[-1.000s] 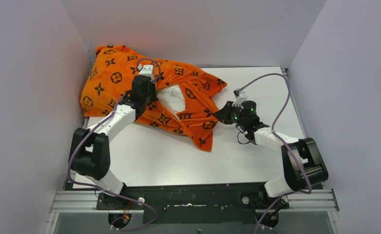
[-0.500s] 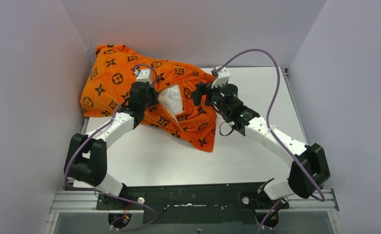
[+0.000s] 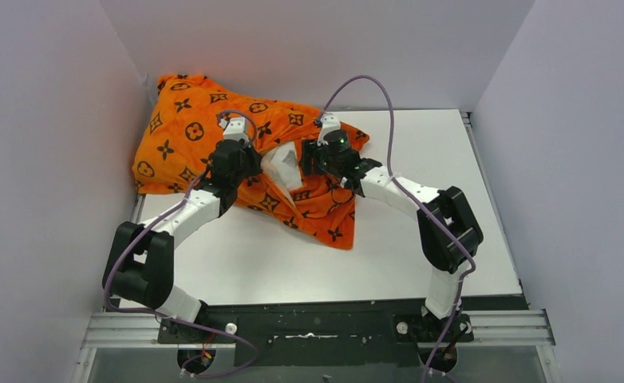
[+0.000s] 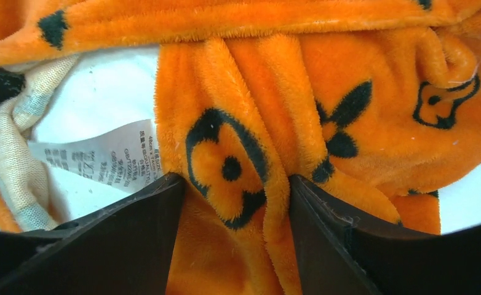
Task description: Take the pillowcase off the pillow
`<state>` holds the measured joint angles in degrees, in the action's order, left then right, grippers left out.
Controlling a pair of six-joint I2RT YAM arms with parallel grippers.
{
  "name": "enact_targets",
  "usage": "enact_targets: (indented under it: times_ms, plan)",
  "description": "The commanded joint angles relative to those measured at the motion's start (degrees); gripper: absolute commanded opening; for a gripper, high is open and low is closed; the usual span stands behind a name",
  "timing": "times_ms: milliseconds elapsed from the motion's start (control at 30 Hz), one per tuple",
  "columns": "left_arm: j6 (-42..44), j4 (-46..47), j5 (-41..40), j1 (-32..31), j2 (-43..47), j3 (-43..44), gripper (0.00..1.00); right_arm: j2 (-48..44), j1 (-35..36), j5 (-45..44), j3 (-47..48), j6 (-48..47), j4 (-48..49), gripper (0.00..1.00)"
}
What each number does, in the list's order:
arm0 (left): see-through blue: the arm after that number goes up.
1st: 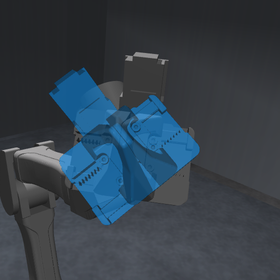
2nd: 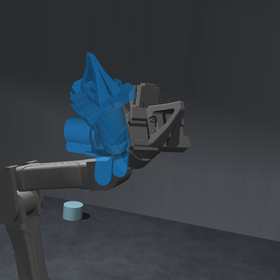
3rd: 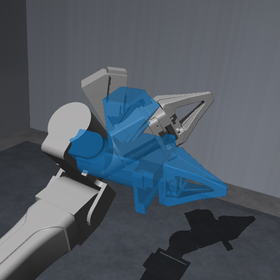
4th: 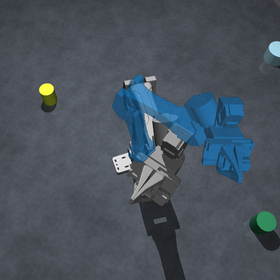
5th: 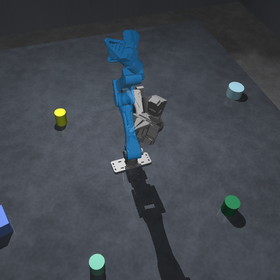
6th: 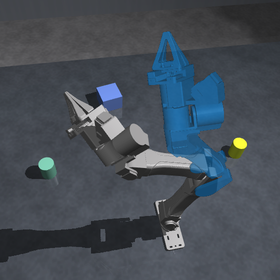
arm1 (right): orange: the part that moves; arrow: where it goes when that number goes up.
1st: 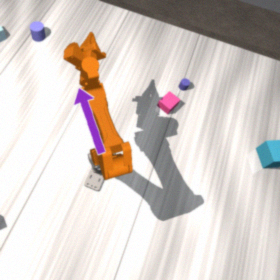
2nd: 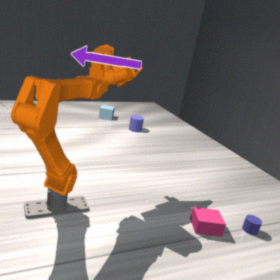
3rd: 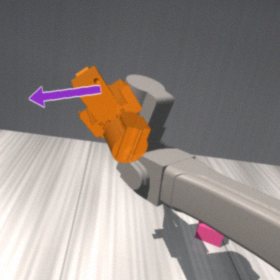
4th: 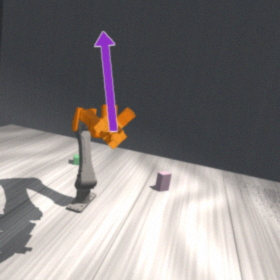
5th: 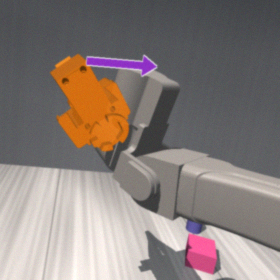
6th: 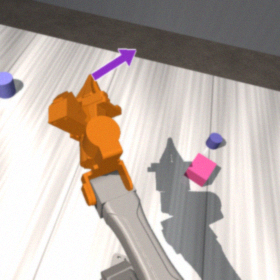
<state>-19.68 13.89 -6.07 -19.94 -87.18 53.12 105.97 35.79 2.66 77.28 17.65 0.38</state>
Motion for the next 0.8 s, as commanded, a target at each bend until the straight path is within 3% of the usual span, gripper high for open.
enact_targets:
  times_ms: [0, 167, 300, 567, 767]
  plan:
    - [-2.1, 0.8, 4.4, -1.5, 1.4, -1.2, 0.00, 1.2, 0.4, 0.3, 3.5, 0.9, -0.1, 0.54]
    - [-1.8, 0.3, 4.1, -1.4, 2.2, -1.7, 0.00, 2.2, 0.1, -2.4, 2.2, 1.4, -2.9, 0.02]
    - [-1.2, -1.0, 2.9, -0.9, 4.0, -1.7, 0.00, -2.7, -3.4, -3.9, -5.7, 3.1, -2.0, 0.00]
    - [-1.0, -2.0, 0.8, 0.0, 8.6, -3.2, 0.00, -22.4, -15.9, -9.5, -25.4, 6.0, -3.1, 0.00]
    - [-1.1, -2.9, 0.2, 1.2, 10.1, -3.6, 0.00, -32.9, -31.0, -5.1, -37.5, 13.2, -1.7, 0.00]
